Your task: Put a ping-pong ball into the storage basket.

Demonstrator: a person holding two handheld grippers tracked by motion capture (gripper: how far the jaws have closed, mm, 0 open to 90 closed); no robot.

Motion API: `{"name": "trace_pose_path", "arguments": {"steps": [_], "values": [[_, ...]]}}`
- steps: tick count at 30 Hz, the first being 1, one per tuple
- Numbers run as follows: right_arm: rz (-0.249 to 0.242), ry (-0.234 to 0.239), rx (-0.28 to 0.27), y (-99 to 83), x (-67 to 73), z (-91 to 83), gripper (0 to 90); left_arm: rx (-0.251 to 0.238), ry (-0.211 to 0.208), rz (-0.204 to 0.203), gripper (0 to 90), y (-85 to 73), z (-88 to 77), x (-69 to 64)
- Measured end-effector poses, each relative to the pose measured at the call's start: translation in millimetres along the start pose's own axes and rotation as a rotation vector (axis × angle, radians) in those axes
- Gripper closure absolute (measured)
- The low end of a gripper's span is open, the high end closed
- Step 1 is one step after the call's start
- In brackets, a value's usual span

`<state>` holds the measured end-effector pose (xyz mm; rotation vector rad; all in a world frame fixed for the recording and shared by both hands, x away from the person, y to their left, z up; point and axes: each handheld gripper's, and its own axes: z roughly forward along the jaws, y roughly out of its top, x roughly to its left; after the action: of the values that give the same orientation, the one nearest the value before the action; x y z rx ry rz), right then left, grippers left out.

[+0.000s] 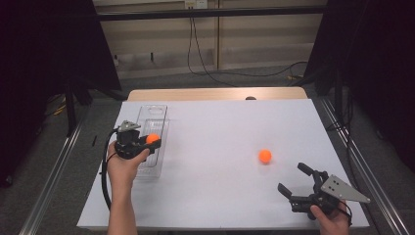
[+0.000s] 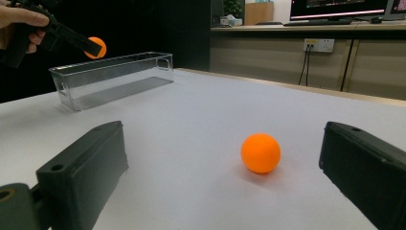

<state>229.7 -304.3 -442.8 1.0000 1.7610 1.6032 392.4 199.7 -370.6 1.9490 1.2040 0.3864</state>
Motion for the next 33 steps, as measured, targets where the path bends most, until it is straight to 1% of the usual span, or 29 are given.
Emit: {"name": "trace_pose_path", "arguments": {"steps": [4, 11, 12, 16, 17, 22, 27, 29, 33], "values": [[-0.001, 0.001, 0.000, 0.1, 0.2, 0.0, 1.8, 0.007, 0.010, 0.010, 50.9, -0.4, -0.1, 2.0], [-0.002, 0.001, 0.000, 0.1, 0.0, 0.0, 1.7, 0.006, 0.019, 0.006, 50.9, -1.1, 0.9, 3.0], [-0.002, 0.001, 0.000, 0.1, 0.1, 0.0, 1.7, 0.009, 0.019, 0.010, 50.9, -1.1, 0.7, 3.5], [-0.006, 0.003, -0.003, 0.5, 0.6, -0.3, 1.8, 0.003, 0.026, 0.003, 50.9, -1.4, 0.7, 4.5], [-0.005, 0.002, -0.002, 0.5, 0.5, -0.3, 1.8, 0.007, 0.030, 0.009, 50.9, -1.4, 0.6, 5.1], [-0.006, 0.002, -0.001, 0.3, 0.3, -0.2, 1.7, 0.007, 0.038, 0.008, 50.9, -2.1, 0.9, 6.7], [-0.004, 0.002, -0.001, 0.3, 0.5, -0.3, 1.8, 0.002, 0.043, -0.008, 50.9, -4.4, 0.9, 9.8], [-0.006, 0.003, -0.002, 0.4, 0.4, -0.3, 1.8, 0.005, 0.052, -0.002, 50.9, -5.0, 1.1, 11.7], [-0.005, 0.003, -0.001, 0.3, 0.3, -0.2, 1.8, 0.010, 0.055, -0.004, 50.9, -6.3, 2.6, 12.9]]}}
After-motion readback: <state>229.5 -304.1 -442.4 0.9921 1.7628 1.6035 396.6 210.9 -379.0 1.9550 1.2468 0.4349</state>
